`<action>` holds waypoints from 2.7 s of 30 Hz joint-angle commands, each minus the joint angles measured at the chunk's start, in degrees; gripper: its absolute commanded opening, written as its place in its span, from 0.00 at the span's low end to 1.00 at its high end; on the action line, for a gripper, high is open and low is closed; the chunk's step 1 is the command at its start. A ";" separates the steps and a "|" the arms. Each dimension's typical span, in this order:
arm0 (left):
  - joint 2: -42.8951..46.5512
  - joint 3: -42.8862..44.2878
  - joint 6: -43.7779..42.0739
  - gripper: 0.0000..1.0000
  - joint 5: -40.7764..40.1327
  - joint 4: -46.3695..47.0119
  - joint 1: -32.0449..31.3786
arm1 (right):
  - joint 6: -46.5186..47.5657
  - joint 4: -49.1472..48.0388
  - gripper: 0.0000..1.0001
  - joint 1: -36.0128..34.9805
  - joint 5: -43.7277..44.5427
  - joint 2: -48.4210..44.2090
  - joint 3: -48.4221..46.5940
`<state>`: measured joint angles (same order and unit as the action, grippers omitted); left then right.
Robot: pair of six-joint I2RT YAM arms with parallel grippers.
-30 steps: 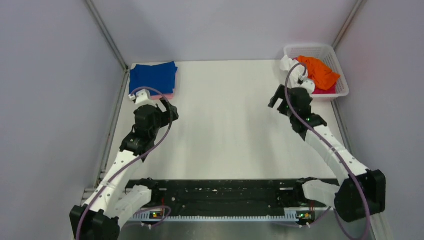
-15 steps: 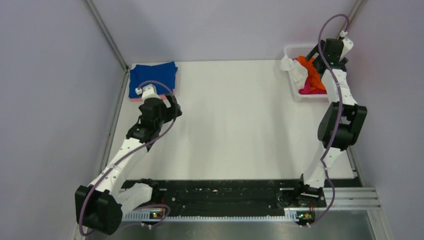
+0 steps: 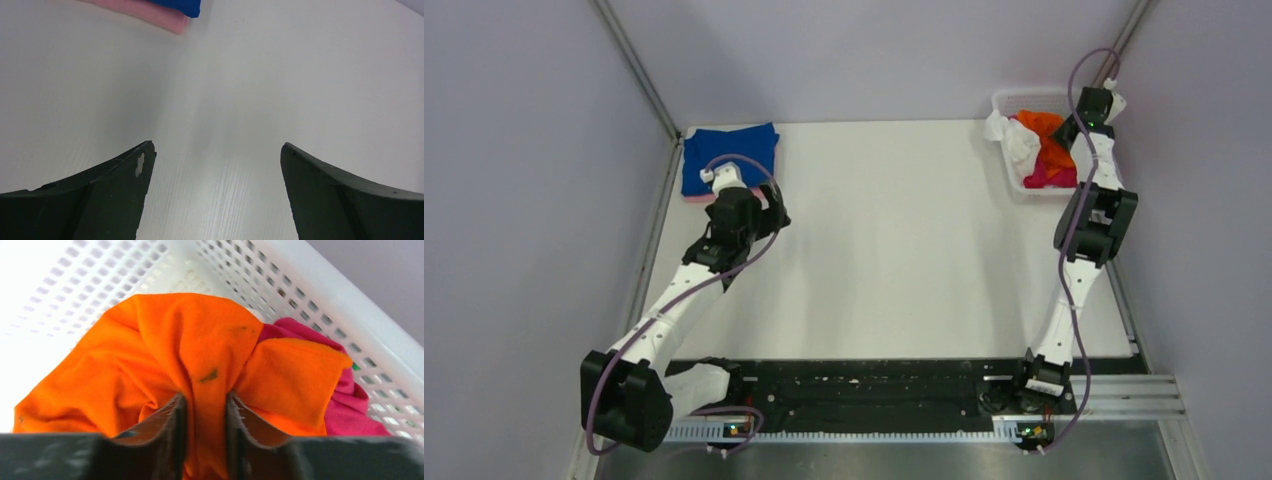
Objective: Fold and stack the t-shirts
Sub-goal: Grab crumpled tshirt from bin with the right arm, then move the tshirt to the center of the board, then flatten out the tshirt
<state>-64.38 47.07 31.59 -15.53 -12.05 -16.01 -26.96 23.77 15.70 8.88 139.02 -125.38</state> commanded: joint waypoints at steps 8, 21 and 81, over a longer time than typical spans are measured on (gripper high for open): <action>5.18 1.31 -0.45 0.99 -1.40 0.70 0.12 | 6.02 -10.57 0.00 -0.47 -2.98 -15.08 -7.79; 12.52 -0.22 -0.71 0.99 1.23 -1.04 0.11 | 1.48 -22.46 0.00 -0.79 -25.53 -35.85 -3.20; -11.10 -19.17 12.88 0.22 20.35 2.45 -5.32 | -2.60 -19.75 0.77 -41.69 1.71 -51.81 81.10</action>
<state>-73.30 30.48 43.72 2.79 -10.57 -18.52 -30.52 7.99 -24.43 11.75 85.36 -42.15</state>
